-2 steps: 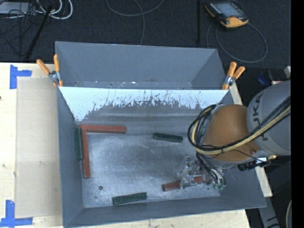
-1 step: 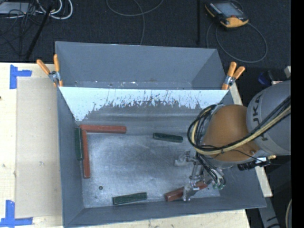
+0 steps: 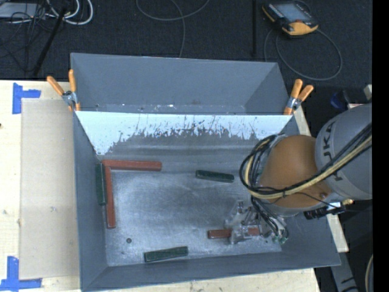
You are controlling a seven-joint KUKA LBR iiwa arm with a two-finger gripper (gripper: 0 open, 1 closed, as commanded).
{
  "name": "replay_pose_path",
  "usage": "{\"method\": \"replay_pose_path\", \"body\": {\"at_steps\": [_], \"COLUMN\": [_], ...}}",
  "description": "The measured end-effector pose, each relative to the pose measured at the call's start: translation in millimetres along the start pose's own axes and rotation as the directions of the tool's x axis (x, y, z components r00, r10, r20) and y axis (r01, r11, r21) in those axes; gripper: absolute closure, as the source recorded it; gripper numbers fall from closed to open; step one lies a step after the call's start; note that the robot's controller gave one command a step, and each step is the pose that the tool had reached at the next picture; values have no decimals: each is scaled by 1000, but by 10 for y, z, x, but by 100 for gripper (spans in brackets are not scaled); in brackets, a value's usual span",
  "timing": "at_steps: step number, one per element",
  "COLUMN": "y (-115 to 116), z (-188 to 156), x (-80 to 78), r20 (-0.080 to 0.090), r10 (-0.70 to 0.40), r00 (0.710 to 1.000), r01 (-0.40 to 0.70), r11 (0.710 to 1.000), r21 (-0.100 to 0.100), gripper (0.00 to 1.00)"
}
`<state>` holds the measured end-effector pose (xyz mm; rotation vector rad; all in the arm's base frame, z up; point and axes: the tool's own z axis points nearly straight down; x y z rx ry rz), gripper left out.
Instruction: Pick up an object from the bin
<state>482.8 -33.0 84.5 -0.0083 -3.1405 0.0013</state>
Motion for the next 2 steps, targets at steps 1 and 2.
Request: {"method": "replay_pose_path", "body": {"at_steps": [1,2], "y": [0,9], "z": [0,-1240], "x": [0,-41], "r20": [0,1], "r10": [0,-14], "r00": [1000,1000], "r01": [0,14], "r11": [1000,1000], "r21": [0,0], "gripper": [100,100]}}
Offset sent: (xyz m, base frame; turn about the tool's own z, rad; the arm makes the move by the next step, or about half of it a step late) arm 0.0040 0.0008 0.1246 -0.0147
